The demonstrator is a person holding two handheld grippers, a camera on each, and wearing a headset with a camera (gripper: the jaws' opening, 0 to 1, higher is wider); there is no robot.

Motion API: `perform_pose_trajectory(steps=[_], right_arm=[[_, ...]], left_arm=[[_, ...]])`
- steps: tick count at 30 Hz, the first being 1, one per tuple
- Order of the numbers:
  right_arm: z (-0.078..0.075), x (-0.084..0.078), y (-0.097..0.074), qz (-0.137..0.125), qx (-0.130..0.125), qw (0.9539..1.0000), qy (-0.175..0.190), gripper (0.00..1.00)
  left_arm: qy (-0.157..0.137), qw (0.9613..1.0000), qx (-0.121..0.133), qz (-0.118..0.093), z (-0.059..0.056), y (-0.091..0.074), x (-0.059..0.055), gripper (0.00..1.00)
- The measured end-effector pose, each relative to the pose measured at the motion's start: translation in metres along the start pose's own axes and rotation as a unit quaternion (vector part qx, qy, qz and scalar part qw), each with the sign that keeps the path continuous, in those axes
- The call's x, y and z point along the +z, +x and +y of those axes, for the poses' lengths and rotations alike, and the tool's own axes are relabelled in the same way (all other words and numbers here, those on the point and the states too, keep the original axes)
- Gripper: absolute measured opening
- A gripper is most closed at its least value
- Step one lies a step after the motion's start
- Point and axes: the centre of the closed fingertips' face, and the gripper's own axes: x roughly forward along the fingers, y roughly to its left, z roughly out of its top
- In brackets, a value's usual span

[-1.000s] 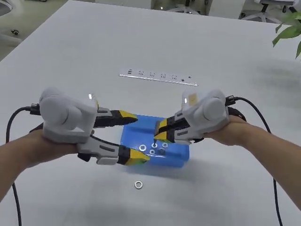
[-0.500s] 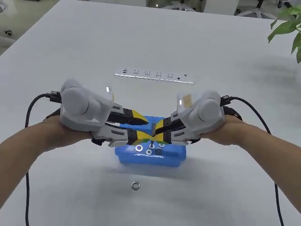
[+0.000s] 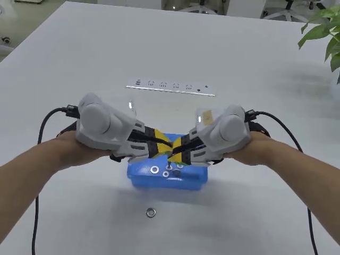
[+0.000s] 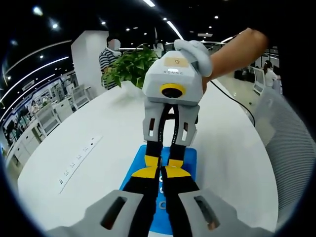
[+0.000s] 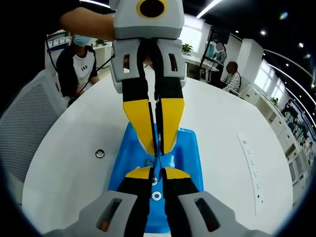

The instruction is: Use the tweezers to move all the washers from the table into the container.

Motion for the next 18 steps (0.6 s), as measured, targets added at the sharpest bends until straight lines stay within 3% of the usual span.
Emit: perform_pose_trajectory(steps=[18], right_arm=[[0.001,0.008,-0.011,-0.003,-0.01,0.9999,0.008,0.15]], left_arm=[[-0.016,0.9998,0.009,-0.002,-0.003,-0.007,0.011,0.06]])
